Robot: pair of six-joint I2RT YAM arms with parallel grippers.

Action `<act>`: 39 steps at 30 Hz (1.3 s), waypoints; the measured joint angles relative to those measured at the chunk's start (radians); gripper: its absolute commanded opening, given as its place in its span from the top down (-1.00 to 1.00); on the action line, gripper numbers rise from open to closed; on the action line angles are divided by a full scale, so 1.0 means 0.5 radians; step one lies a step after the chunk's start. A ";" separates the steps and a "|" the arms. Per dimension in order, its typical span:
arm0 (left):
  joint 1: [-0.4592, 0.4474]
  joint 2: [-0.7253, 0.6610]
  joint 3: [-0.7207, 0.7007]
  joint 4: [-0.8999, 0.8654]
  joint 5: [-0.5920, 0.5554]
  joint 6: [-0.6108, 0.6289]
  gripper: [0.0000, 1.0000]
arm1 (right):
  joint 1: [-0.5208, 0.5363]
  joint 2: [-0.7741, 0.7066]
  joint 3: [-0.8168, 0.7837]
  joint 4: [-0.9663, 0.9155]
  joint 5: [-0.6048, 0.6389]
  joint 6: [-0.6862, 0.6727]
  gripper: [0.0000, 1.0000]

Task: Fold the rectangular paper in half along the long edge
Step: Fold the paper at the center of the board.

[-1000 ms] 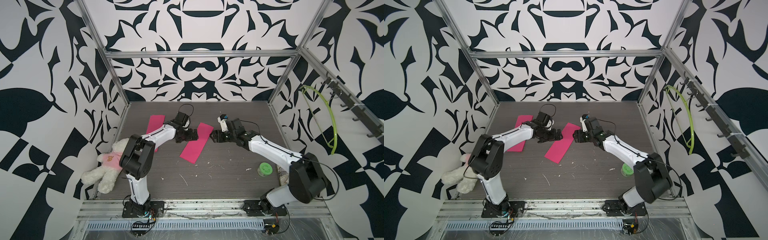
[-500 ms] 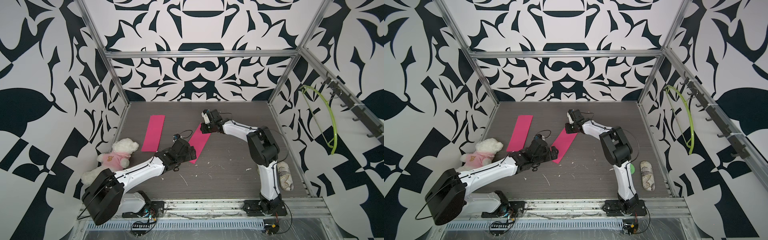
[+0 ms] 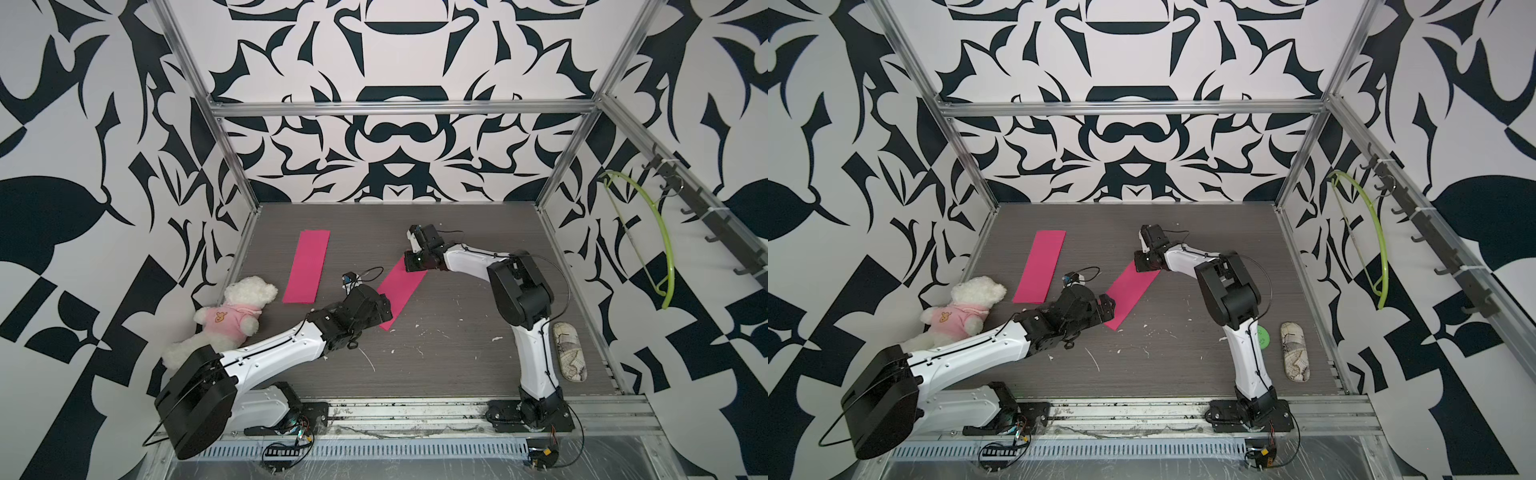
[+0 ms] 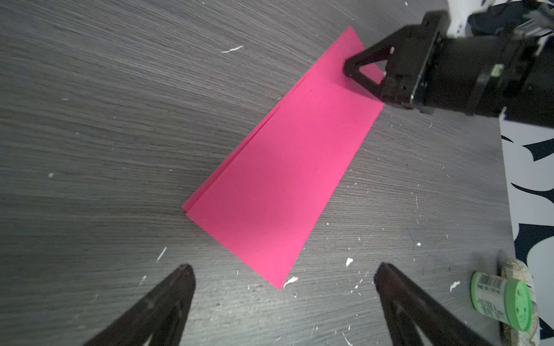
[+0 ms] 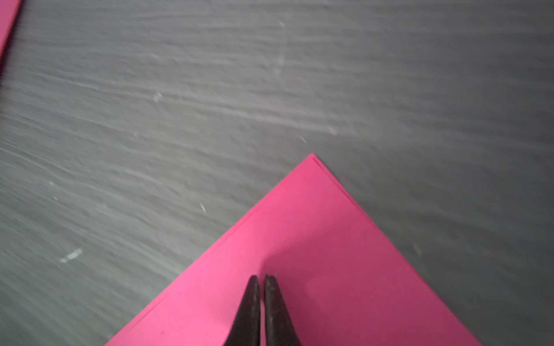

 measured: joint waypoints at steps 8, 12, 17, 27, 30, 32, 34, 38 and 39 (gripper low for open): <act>0.000 0.303 0.096 0.125 0.150 0.014 -0.98 | -0.004 -0.508 -0.730 0.130 0.193 0.233 0.84; 0.000 0.467 0.195 0.173 0.279 0.023 -0.90 | 0.006 -0.752 -1.023 0.156 0.287 0.383 0.85; 0.000 0.688 0.282 0.263 0.467 0.011 -0.50 | 0.028 -1.003 -1.203 0.157 0.356 0.490 0.82; 0.000 0.840 0.285 0.283 0.661 -0.024 0.45 | 0.034 -1.253 -1.180 0.103 0.190 0.365 0.49; 0.003 0.845 0.285 0.258 0.672 -0.018 0.56 | 0.075 -1.245 -1.134 0.042 0.064 0.316 0.59; 0.008 0.845 0.285 0.242 0.675 -0.020 0.62 | 0.139 -1.220 -1.093 -0.024 -0.008 0.293 0.68; 0.014 0.845 0.284 0.229 0.675 -0.021 0.66 | 0.218 -1.177 -1.054 -0.066 -0.063 0.285 0.75; 0.027 0.844 0.283 0.218 0.677 -0.017 0.70 | 0.385 -1.069 -1.033 -0.088 -0.164 0.311 0.85; 0.031 0.844 0.282 0.218 0.678 -0.015 0.71 | 0.419 -1.041 -1.032 -0.090 -0.183 0.325 0.87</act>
